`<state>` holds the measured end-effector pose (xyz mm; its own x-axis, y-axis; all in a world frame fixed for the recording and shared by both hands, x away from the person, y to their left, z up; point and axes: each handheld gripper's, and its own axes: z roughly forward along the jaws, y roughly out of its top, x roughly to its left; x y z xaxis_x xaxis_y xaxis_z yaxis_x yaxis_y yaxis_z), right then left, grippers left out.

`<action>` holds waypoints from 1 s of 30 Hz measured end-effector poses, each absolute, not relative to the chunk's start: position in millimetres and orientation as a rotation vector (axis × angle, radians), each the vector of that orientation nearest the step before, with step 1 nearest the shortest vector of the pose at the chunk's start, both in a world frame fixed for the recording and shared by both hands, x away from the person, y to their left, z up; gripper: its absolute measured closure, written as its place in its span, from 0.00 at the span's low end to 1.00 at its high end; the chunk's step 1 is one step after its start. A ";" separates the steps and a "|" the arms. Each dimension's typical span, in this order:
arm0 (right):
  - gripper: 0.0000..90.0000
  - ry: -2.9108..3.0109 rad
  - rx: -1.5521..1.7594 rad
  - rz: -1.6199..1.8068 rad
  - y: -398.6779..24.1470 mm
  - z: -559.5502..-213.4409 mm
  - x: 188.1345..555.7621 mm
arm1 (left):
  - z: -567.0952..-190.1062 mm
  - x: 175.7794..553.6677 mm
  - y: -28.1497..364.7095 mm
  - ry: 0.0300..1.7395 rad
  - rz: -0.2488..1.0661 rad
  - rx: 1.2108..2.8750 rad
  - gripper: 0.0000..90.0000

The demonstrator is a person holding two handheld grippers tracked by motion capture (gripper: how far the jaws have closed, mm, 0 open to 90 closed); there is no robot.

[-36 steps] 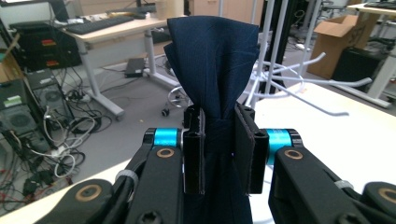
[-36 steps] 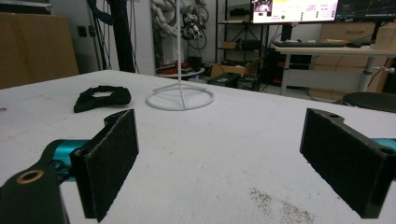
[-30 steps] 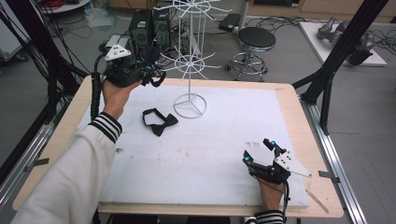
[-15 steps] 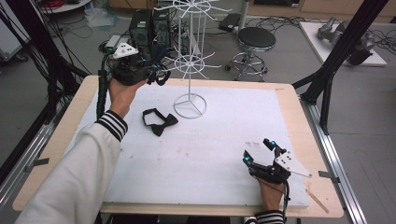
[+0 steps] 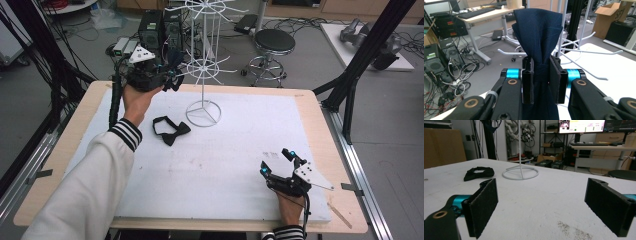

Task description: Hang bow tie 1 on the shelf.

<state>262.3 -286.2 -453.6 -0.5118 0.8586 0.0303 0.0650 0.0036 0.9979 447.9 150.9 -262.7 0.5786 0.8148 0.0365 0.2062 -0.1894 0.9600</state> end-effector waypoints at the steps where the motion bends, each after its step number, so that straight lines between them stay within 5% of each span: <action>1: 0.12 1.641 0.964 1.576 -286.2 -453.6 262.3 | -263.1 448.1 148.8 0.856 0.685 1.705 0.83; 30: 0.12 1.640 0.962 1.584 -286.5 -453.7 262.0 | -265.0 447.8 128.5 0.779 0.706 1.772 0.77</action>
<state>262.0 -286.5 -453.7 -0.5154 0.8562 0.0344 0.0642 -0.0014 0.9979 447.8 128.5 -265.0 0.6169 0.7807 0.0997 0.1754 -0.2599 0.9496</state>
